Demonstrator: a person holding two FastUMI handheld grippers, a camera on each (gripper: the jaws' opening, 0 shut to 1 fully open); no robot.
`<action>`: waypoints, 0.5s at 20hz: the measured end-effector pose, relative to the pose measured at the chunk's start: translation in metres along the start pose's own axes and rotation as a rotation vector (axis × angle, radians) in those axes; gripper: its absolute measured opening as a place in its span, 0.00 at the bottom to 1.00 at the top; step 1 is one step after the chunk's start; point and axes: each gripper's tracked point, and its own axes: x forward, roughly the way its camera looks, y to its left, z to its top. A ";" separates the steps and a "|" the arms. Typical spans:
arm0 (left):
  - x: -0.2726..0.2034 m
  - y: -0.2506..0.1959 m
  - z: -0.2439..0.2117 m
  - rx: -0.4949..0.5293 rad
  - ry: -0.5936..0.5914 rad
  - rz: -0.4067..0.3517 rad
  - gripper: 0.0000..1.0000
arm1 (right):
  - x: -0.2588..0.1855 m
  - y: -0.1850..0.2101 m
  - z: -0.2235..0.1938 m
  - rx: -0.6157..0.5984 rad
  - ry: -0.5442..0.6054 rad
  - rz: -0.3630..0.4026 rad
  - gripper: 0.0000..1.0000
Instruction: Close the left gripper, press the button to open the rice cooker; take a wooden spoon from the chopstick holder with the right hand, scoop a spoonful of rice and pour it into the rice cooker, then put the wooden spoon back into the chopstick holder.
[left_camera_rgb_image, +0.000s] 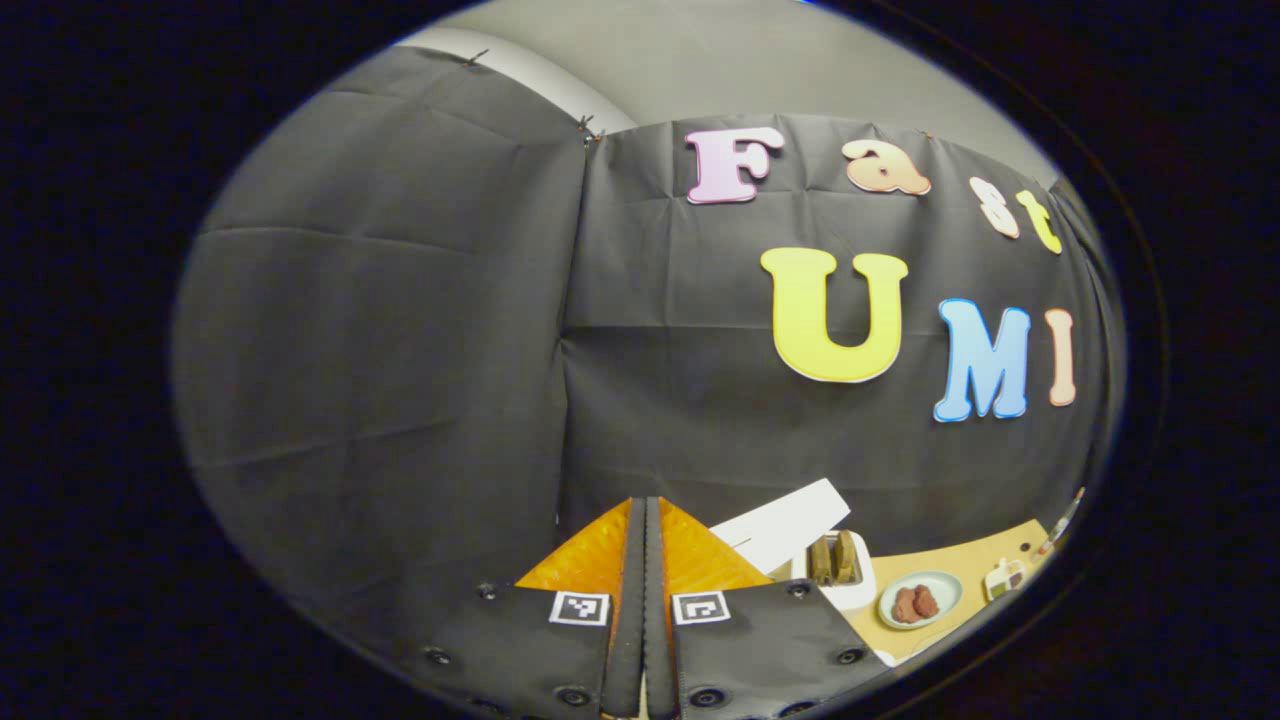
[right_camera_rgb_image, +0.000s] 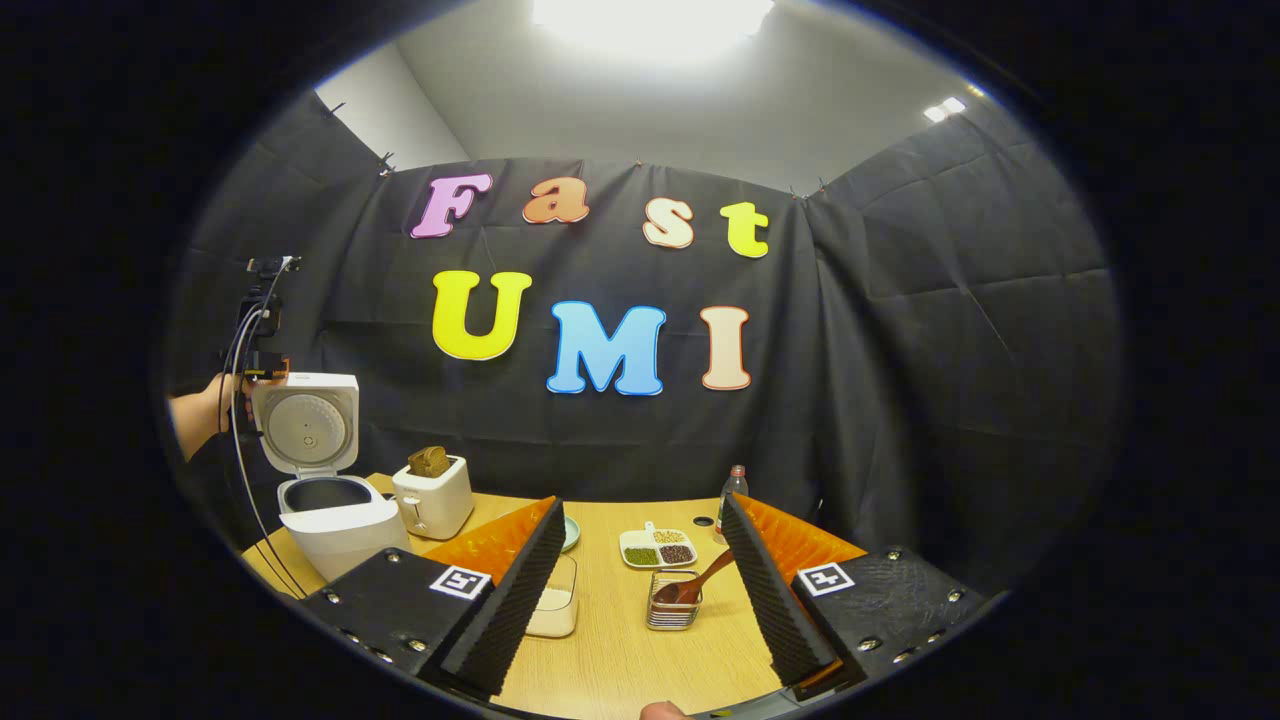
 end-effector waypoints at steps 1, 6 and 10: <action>-0.011 -0.008 -0.009 -0.006 0.014 -0.011 0.10 | 0.002 0.001 0.000 0.006 0.001 0.013 0.96; -0.057 -0.043 -0.057 -0.027 0.065 -0.067 0.10 | 0.009 -0.005 0.006 0.003 -0.011 0.052 0.96; -0.088 -0.069 -0.114 -0.010 0.117 -0.102 0.10 | 0.017 -0.011 0.005 0.002 -0.007 0.074 0.96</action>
